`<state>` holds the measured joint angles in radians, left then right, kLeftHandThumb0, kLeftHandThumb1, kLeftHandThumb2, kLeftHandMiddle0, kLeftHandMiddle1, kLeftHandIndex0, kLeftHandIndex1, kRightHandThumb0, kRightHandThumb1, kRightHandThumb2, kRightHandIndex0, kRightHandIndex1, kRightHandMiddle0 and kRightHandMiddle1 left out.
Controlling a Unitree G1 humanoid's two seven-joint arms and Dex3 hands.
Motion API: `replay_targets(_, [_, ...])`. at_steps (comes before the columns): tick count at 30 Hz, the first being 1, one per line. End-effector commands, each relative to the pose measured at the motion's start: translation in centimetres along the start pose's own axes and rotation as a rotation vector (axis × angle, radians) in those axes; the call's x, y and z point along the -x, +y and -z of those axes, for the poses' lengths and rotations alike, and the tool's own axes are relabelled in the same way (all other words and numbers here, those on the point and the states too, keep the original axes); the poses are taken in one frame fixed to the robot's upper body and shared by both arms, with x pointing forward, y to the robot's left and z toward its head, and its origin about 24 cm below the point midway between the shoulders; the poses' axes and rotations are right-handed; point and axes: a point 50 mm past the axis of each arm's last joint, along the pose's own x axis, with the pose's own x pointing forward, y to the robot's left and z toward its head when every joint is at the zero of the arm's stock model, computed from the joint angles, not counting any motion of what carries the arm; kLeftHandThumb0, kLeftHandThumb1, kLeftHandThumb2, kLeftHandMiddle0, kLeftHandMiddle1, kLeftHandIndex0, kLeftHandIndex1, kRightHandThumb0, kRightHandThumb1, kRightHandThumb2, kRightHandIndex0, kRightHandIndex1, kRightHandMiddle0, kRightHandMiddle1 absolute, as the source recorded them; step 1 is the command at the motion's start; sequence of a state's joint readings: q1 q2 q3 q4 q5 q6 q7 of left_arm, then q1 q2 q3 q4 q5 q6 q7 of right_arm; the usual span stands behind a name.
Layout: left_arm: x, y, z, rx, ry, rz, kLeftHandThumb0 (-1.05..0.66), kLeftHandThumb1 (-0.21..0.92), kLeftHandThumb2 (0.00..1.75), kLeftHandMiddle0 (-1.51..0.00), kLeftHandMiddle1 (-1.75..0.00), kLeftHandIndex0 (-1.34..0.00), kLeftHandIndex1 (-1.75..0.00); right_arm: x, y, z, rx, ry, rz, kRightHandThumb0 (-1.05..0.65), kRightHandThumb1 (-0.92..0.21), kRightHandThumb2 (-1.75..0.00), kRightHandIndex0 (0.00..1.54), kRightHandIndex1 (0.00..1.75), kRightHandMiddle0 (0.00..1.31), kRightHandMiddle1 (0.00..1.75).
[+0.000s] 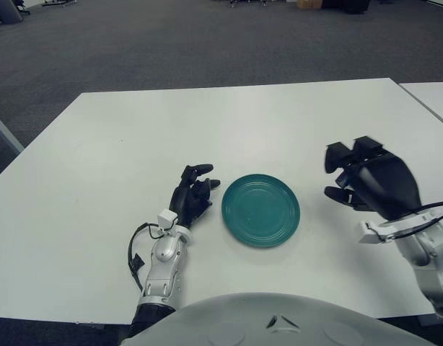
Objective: Put the gum into the plate.
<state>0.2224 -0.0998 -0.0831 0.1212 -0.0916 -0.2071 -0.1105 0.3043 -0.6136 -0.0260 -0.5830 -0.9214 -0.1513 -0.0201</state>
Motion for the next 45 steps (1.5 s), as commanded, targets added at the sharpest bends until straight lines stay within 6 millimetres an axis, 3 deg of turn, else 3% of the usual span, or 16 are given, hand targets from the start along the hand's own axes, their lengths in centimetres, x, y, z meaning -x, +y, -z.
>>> replay_targets(1, [0.5, 0.0, 1.2, 0.004, 0.072, -0.014, -0.62, 0.92, 0.67, -0.45, -1.11, -0.21, -1.32, -0.8, -0.1, -0.8, -0.006, -0.028, 0.025, -0.42, -0.53, -1.04, 0.78, 1.75, 0.45, 1.75])
replay_targets(17, [0.8, -1.0, 1.3, 0.026, 0.078, -0.017, -0.59, 0.92, 0.64, -0.44, -1.12, -0.2, -1.33, -3.2, 1.3, -4.9, -0.072, -0.215, -0.011, -0.43, -0.51, -1.07, 0.8, 1.75, 0.47, 1.75])
replay_targets(25, [0.7, -1.4, 1.2, 0.041, 0.064, -0.02, -0.59, 0.92, 0.63, -0.44, -1.12, -0.22, -1.35, -4.0, 3.1, -6.5, -0.098, -0.279, -0.043, -0.43, -0.51, -1.08, 0.81, 1.75, 0.47, 1.75])
replay_targets(35, [0.4, -1.4, 1.1, 0.028, 0.063, -0.024, -0.62, 0.92, 0.64, -0.41, -1.15, -0.21, -1.3, -4.2, 4.0, -7.4, -0.097, -0.32, -0.042, -0.43, -0.5, -1.08, 0.82, 1.75, 0.47, 1.75])
replay_targets(45, [0.4, -1.3, 1.1, 0.025, 0.062, -0.029, -0.65, 0.92, 0.68, -0.39, -1.14, -0.19, -1.31, -4.3, 4.2, -7.0, -0.138, -0.286, -0.072, -0.43, -0.5, -1.09, 0.79, 1.75, 0.47, 1.75])
